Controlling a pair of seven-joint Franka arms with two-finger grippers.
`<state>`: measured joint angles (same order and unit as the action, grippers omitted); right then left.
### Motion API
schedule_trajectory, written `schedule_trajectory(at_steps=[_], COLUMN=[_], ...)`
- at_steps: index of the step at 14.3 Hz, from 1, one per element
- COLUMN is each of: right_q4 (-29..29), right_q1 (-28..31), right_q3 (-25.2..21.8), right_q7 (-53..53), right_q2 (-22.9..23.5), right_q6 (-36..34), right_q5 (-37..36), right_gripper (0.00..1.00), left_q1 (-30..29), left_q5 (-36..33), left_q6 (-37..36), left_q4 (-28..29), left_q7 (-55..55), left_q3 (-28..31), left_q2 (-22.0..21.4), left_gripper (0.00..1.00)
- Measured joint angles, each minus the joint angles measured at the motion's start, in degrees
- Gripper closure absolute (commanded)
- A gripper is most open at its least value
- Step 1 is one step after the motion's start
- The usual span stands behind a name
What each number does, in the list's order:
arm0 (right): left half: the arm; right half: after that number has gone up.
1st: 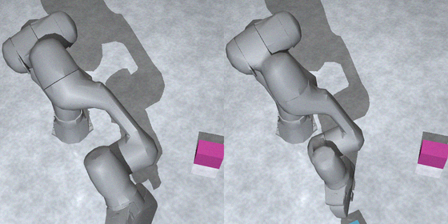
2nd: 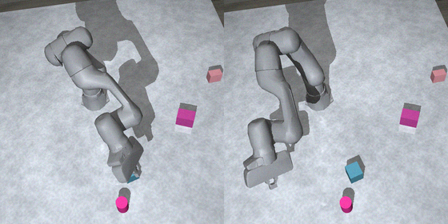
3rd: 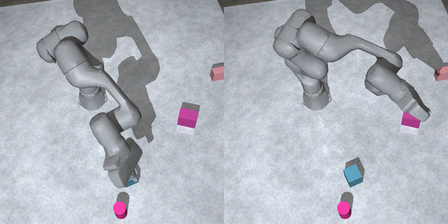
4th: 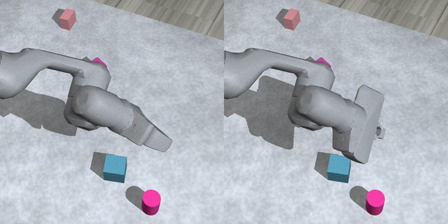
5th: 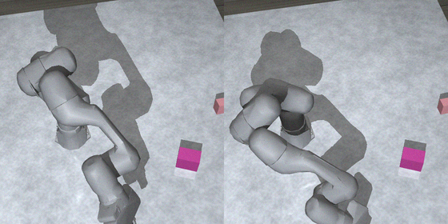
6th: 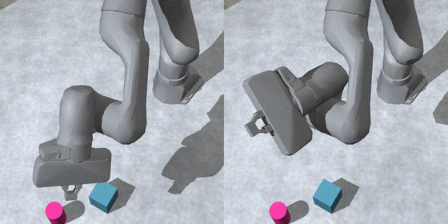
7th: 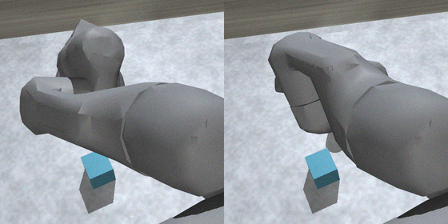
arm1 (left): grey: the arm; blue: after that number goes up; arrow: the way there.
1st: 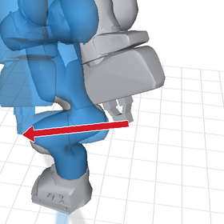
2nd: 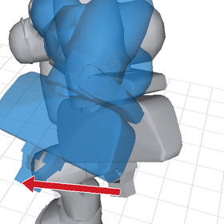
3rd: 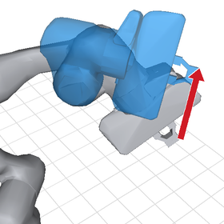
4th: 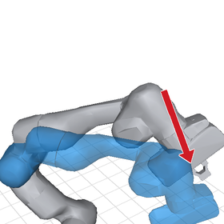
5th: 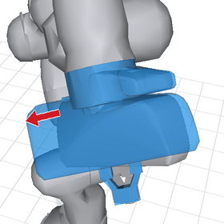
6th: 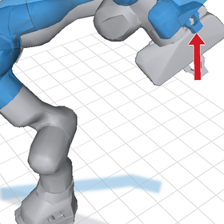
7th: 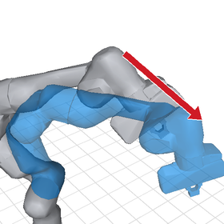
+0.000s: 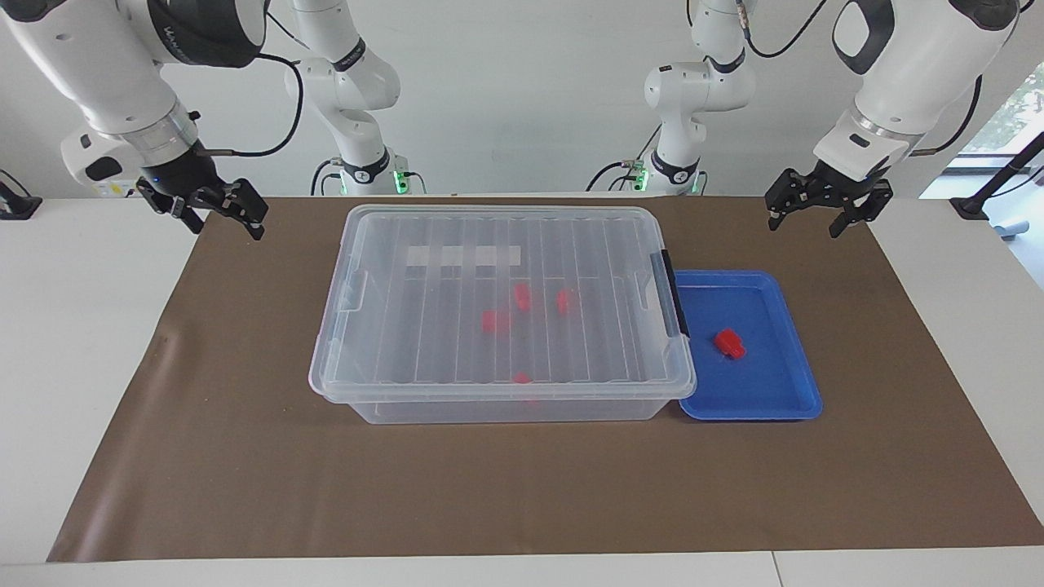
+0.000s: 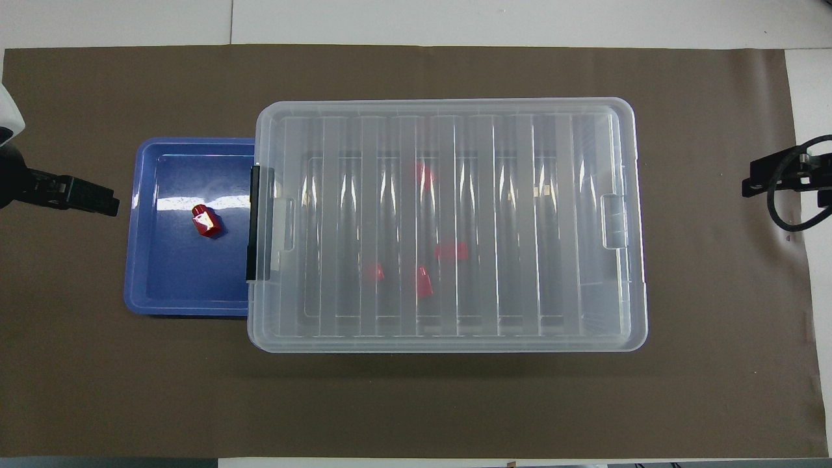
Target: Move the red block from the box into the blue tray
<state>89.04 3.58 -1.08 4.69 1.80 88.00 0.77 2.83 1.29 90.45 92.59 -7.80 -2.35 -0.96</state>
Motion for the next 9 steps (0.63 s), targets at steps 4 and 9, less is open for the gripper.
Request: schedule_trajectory(at_steps=[4, 9], right_q4=[0.02, 0.02], right_q1=[-0.22, -0.22], right_q3=[0.2, 0.35], right_q7=[-0.48, -0.59], right_q2=[0.04, 0.04], right_q6=[0.0, 0.0], right_q5=[0.0, 0.01], right_gripper=[0.0, 0.0], left_q1=[-0.11, -0.12], left_q5=[0.0, 0.0], left_q6=[0.0, 0.0], left_q4=[0.0, 0.0], left_q7=[0.0, 0.0], left_q3=[0.28, 0.37], left_q2=[0.0, 0.0], left_gripper=[0.0, 0.0])
